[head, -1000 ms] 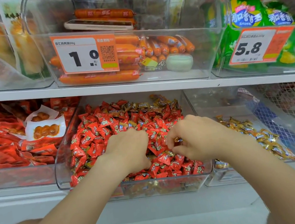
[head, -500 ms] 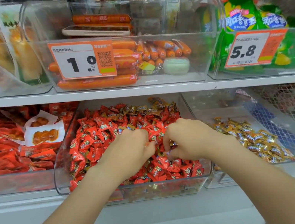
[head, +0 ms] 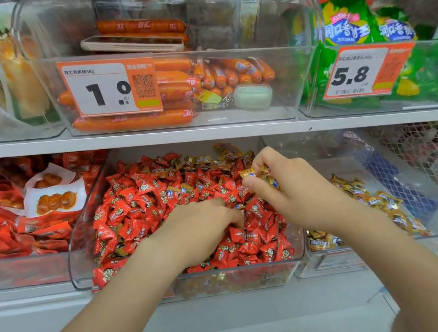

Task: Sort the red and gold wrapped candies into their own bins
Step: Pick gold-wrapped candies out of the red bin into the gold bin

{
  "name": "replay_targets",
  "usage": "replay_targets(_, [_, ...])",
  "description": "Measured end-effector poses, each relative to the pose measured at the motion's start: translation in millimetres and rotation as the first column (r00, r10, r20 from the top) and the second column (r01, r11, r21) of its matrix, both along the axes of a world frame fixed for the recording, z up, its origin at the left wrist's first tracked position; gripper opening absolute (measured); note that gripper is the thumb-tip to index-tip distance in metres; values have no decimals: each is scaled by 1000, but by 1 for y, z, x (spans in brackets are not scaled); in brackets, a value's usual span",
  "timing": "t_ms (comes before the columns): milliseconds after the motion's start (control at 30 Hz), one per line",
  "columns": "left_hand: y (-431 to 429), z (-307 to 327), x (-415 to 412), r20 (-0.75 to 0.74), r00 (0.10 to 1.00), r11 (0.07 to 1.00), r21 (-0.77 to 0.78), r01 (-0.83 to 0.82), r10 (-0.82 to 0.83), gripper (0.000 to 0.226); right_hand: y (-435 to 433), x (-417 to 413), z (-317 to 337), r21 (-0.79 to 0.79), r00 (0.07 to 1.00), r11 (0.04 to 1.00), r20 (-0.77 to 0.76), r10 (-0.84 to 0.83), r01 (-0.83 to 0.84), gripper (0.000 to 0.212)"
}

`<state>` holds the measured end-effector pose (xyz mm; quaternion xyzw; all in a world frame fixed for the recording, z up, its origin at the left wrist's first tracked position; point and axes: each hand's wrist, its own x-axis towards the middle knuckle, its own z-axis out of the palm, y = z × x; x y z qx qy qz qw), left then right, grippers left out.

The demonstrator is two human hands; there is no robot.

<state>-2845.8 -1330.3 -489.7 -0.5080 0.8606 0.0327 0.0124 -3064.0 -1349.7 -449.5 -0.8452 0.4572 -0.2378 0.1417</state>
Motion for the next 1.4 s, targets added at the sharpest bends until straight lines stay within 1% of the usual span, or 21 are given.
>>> replay_targets(67, [-2,0,2,15,1000,1000,15,-12,12,39,2,-1,0,11,1000,1000,15,10,-10,22])
replay_targets(167, [-4,3,2,16,999,999,24,-28,27,31,6,-2,0,24,999,999,23,25,-25,22])
replay_targets(333, [-1,1,10,-48,995,997,16,-82,82,20,7,-4,1,38,1000,999,4,31,-31,18])
replay_targets(433, [3,3,17,-155,982,994,15,-109,110,10,8,-3,1,74,998,995,15,60,-61,5])
replay_targets(533, [5,7,27,-317,938,990,7,-142,137,4,9,4,-1,78,998,995,11,56,-56,22])
replay_targets(600, [7,9,33,-362,920,988,18,-156,152,4,10,12,-4,67,999,998,-48,21,-18,16])
replay_targets(700, [11,11,42,-333,918,974,9,-224,214,5,11,22,-7,28,975,999,-222,30,-24,13])
replay_targets(733, [12,11,43,-316,917,966,-10,-259,243,6,11,24,-8,47,962,998,-266,55,-44,11])
replay_targets(833, [13,10,47,-235,915,932,-79,-355,328,9,9,29,-9,168,929,982,-341,141,-88,5])
replay_targets(933, [15,12,48,-223,914,930,-69,-362,339,30,6,36,-9,204,879,973,-440,186,-104,7])
replay_targets(967, [16,13,47,-235,915,934,-65,-351,327,35,5,38,-9,189,861,977,-474,183,-103,10])
replay_targets(1000, [18,14,46,-254,914,937,-64,-343,317,34,4,40,-11,164,848,981,-502,173,-103,15])
replay_targets(1067, [19,15,46,-291,909,941,-65,-331,300,24,0,45,-14,124,833,986,-530,158,-109,28])
replay_targets(1133, [18,14,46,-336,896,941,-68,-331,291,14,-4,49,-18,127,813,985,-556,172,-121,40])
replay_targets(1200, [16,13,47,-386,874,937,-65,-344,294,12,-7,52,-21,121,797,985,-579,173,-126,46])
replay_targets(1233, [15,13,48,-406,865,936,-60,-346,294,13,-8,54,-22,107,792,986,-588,164,-124,44])
replay_targets(1300, [13,13,47,-427,859,939,-58,-338,283,12,-8,57,-25,80,789,989,-596,148,-126,34])
replay_targets(1400, [16,13,45,-420,868,950,-43,-310,264,12,-6,58,-26,83,807,989,-573,145,-119,20])
